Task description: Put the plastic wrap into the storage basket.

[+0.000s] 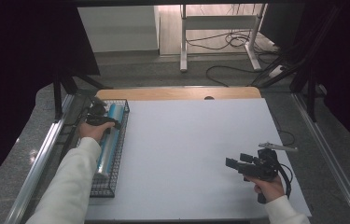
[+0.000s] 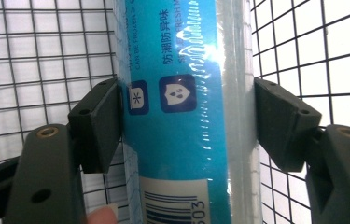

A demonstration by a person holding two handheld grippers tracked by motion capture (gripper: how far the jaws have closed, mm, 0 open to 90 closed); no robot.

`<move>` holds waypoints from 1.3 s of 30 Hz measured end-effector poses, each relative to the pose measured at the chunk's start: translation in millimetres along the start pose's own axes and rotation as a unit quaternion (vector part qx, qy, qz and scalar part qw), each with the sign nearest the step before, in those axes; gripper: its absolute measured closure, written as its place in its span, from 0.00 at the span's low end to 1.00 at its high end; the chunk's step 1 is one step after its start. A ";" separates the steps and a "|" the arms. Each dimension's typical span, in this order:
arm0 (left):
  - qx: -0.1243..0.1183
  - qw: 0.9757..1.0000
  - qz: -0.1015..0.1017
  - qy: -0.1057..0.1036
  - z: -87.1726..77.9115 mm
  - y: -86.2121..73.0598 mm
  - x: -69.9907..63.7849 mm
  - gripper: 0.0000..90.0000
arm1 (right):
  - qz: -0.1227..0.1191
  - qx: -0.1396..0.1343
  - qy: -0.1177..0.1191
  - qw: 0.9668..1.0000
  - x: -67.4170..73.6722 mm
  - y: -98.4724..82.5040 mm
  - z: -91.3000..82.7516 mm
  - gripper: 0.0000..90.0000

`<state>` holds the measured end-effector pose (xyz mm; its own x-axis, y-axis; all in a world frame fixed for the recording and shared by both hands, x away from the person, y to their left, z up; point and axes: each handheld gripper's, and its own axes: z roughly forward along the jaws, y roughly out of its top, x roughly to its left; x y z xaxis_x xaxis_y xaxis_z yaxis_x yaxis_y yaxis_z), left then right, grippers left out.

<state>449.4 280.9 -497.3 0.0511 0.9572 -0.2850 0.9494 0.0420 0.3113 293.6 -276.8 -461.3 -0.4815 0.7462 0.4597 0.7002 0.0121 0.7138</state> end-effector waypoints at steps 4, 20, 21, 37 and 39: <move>-0.006 1.000 0.010 -0.002 -14.9 0.1 0.5 0.17 | 0.000 0.000 0.000 1.000 0.3 0.0 -0.1 0.16; -0.108 0.985 0.088 -0.099 -93.3 -51.0 -30.3 0.16 | -0.012 -0.001 0.011 1.000 3.6 2.5 0.8 0.16; -0.108 0.985 0.088 -0.099 -93.3 -51.0 -30.3 0.16 | -0.012 -0.001 0.011 1.000 3.6 2.5 0.8 0.16; -0.179 0.948 0.221 -0.145 -114.9 -169.1 -79.0 0.19 | -0.101 0.006 -0.008 0.995 4.1 -4.9 -11.5 0.16; -0.175 0.947 0.226 -0.146 -112.6 -173.6 -80.8 0.19 | -0.112 0.011 -0.010 0.994 2.3 -7.1 -12.9 0.16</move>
<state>245.5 228.6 -426.2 0.5595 0.7824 -0.2736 0.6522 -0.2119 0.7278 280.7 -283.8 -458.5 -0.6155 0.7367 0.2801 0.5882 0.1928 0.7854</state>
